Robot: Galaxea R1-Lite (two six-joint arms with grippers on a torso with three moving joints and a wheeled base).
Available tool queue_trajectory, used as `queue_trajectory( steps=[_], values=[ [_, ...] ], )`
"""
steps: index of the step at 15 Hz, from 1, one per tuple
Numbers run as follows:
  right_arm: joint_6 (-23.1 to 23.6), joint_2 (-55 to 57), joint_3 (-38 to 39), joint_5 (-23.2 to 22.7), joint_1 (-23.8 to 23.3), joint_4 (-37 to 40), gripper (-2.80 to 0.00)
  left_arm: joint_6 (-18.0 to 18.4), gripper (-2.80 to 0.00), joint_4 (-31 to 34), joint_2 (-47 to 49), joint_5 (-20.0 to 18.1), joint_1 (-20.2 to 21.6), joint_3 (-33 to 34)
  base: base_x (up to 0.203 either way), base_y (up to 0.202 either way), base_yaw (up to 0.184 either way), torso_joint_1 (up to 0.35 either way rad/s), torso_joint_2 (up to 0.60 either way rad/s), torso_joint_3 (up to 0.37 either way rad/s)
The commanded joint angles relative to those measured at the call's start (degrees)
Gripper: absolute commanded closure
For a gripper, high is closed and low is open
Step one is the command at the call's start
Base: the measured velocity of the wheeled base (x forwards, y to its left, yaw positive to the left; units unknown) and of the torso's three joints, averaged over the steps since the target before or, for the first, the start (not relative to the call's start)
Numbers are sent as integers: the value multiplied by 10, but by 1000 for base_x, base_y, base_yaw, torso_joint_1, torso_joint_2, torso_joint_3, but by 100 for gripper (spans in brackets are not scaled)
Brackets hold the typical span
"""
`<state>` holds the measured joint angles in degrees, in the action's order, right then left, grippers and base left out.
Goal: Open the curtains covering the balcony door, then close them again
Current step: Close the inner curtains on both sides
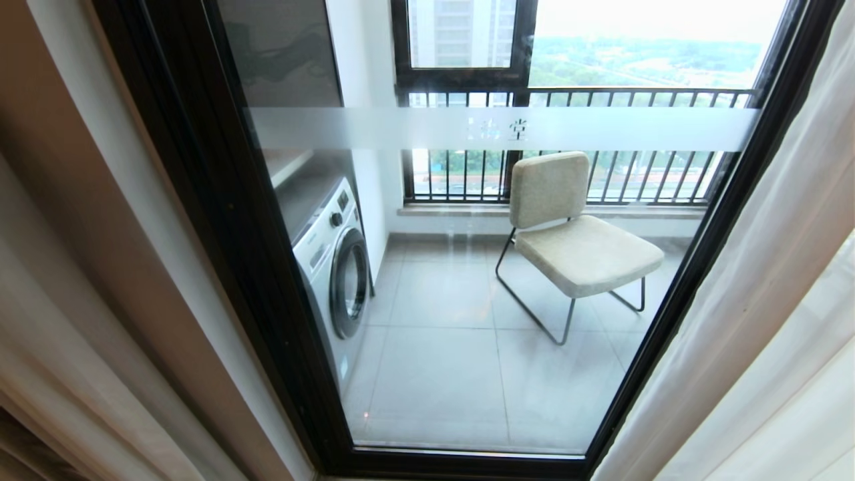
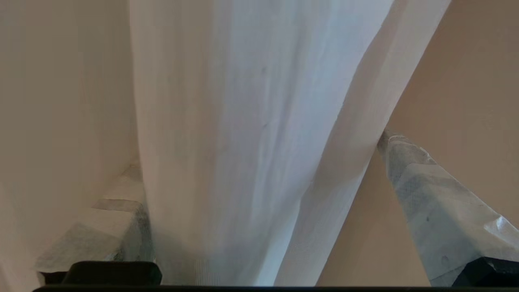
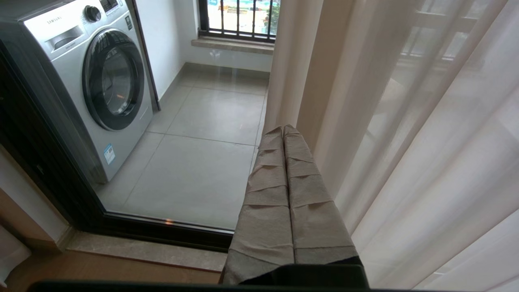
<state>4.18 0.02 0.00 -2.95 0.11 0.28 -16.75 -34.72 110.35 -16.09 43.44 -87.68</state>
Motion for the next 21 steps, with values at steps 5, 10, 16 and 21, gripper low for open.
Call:
queue_trajectory(
  steps=[5,10,16,21],
  values=[
    [0,0,0,0,0,1,0,-2,-280,-27,36,-3,1,-32,0,0,0,0,0,0],
    [0,0,0,0,0,1,0,-2,0,-28,28,-3,2,-30,0,0,0,0,0,0],
    [0,0,0,0,0,0,0,-2,0,-28,-25,-3,4,10,0,0,0,0,0,0],
    [0,0,0,0,0,0,0,-2,0,-28,-99,-5,3,71,0,0,0,0,0,0]
  ],
)
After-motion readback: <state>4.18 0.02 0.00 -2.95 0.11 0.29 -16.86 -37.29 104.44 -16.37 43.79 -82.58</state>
